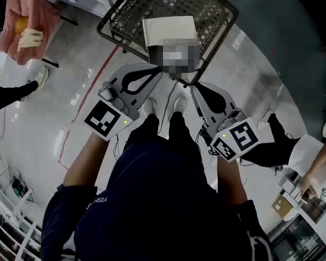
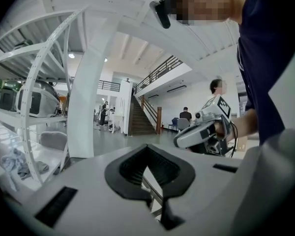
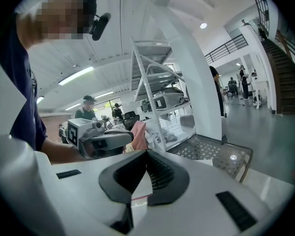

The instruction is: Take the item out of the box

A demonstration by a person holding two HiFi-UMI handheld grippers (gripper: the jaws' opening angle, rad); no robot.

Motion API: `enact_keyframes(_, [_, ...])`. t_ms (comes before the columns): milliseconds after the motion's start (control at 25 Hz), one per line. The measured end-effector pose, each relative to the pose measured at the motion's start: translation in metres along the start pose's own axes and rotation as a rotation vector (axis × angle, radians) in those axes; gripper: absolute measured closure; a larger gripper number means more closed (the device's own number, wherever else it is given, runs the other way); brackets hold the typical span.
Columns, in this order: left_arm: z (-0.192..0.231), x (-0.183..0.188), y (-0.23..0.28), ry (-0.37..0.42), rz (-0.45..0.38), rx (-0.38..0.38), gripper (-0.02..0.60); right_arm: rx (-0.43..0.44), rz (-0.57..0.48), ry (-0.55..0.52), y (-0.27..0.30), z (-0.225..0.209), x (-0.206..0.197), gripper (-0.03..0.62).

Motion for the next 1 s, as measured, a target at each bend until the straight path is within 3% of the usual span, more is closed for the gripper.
enact_keyframes(440, [0.041,-0.058,0.069,0.019,0.170,0.033,0.575,0.071,0.050,0.069,0.017,-0.055,-0.031,0.572])
enact_keyframes(1000, [0.093,-0.178,0.159,0.075,0.440,-0.023,0.574,0.136,0.148,0.171,0.043,-0.133,-0.087,0.572])
Point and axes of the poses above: the fingertips, and each gripper's own axes: y forward along the fingers, z to its left, x out of its top, the point moved 1 cm from there along -y, backward along the fingers, and after that the axes turned 9 degrees about -y, right-handed, at the moved point
